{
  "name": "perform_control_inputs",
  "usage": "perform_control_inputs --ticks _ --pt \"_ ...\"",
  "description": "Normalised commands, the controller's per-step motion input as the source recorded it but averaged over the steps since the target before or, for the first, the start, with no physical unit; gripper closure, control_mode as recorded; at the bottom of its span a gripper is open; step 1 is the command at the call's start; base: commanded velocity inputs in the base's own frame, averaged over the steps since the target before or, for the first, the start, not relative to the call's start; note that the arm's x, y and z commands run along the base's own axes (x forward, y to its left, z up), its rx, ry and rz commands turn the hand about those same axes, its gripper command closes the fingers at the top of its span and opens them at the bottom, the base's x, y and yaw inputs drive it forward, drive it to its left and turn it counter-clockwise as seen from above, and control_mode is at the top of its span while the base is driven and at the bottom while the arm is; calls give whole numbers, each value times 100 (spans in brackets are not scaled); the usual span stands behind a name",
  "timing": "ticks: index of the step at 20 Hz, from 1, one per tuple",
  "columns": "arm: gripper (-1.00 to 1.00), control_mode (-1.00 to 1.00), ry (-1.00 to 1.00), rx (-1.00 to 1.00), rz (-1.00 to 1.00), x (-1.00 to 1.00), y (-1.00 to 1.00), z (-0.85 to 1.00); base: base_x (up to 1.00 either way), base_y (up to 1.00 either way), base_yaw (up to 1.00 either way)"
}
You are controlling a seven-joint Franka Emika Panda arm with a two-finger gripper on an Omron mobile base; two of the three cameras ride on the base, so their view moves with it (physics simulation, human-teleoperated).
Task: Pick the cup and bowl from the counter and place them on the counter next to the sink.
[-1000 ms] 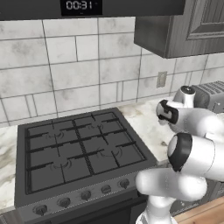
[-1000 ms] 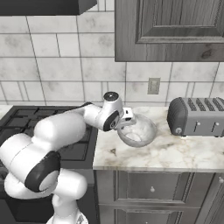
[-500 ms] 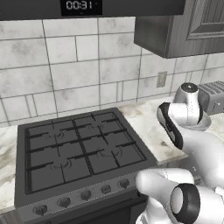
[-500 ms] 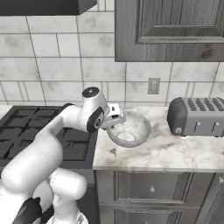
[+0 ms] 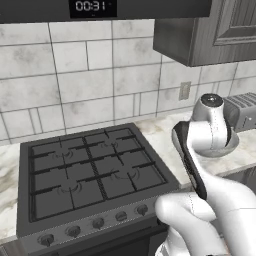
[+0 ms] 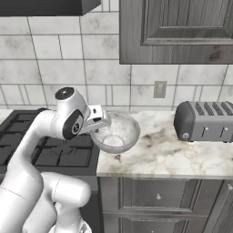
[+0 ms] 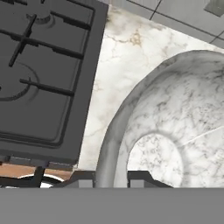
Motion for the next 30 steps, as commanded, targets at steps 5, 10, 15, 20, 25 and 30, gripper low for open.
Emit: perform_control_inputs --ticks 5,10,15,20,25,30 --pt "100 -100 1 0 15 -42 82 27 0 0 0" --pt "100 -100 2 0 17 -54 79 32 0 0 0" --pt "100 -100 0 0 13 -75 56 32 0 0 0" --pt "100 -100 0 0 11 -92 36 32 0 0 0" --pt "100 -100 0 0 9 -73 29 16 0 0 0" --pt "100 -100 0 -1 1 -10 6 1 0 0 0"
